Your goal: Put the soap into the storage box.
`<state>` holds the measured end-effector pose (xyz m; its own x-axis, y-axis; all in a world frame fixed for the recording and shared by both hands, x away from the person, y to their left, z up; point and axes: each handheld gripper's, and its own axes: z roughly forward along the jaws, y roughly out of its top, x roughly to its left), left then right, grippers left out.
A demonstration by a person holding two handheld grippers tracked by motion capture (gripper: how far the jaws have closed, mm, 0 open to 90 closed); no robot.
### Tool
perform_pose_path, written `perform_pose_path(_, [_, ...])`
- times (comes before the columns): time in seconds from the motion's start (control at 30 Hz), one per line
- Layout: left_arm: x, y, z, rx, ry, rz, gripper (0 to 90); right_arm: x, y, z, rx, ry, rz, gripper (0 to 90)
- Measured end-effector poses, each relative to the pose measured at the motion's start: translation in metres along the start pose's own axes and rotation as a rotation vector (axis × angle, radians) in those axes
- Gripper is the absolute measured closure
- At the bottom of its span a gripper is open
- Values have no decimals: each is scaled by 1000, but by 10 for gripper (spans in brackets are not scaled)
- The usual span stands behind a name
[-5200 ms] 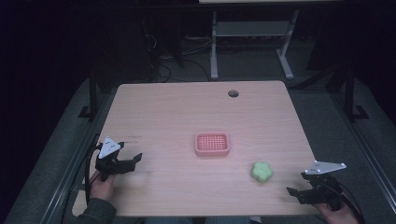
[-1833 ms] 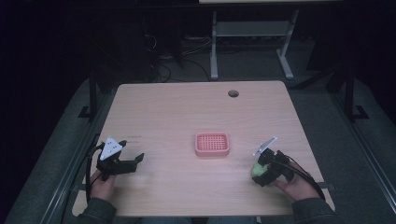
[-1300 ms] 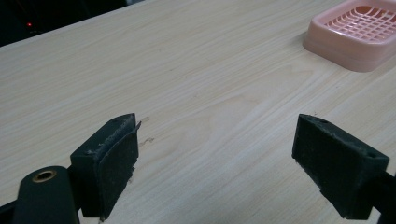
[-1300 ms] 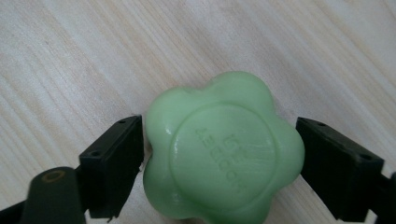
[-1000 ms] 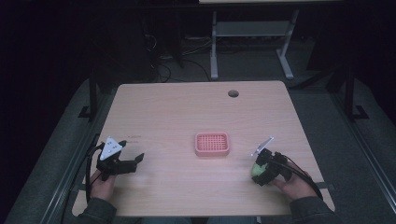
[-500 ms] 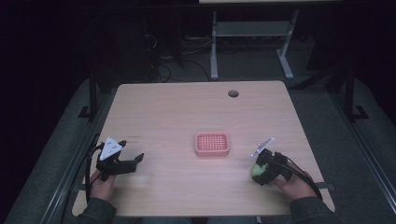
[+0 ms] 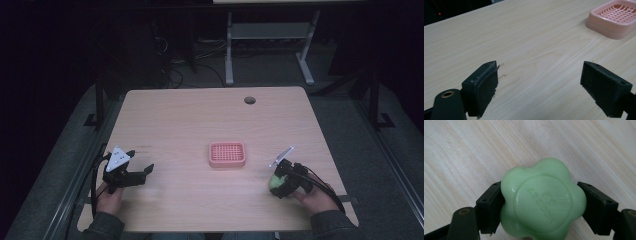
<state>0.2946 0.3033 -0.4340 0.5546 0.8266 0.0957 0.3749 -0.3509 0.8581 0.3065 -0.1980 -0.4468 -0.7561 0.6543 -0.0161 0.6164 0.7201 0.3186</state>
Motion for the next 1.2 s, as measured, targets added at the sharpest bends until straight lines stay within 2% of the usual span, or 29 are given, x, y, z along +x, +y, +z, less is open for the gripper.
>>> perform_pose_path(0.47, [0, 0, 0, -2, 1, -5, 141, 1, 1, 1, 9, -6, 3, 232])
perform_pose_path(0.6, [0, 0, 0, -2, -1, -1, 141, 0, 0, 1, 10, 10, 16, 222])
perform_pose_path(0.77, [0, 0, -1, -2, 0, -4, 141, -3, -2, 1, -2, 21, 40, 250])
perform_pose_path(1.03, [0, 0, -1, -1, 3, 0, 141, -2, -3, 0, -12, 17, 16, 258])
perform_pose_path(1.2, [0, 0, -1, -4, 2, -2, 141, -1, -7, -2, -43, 25, 18, 259])
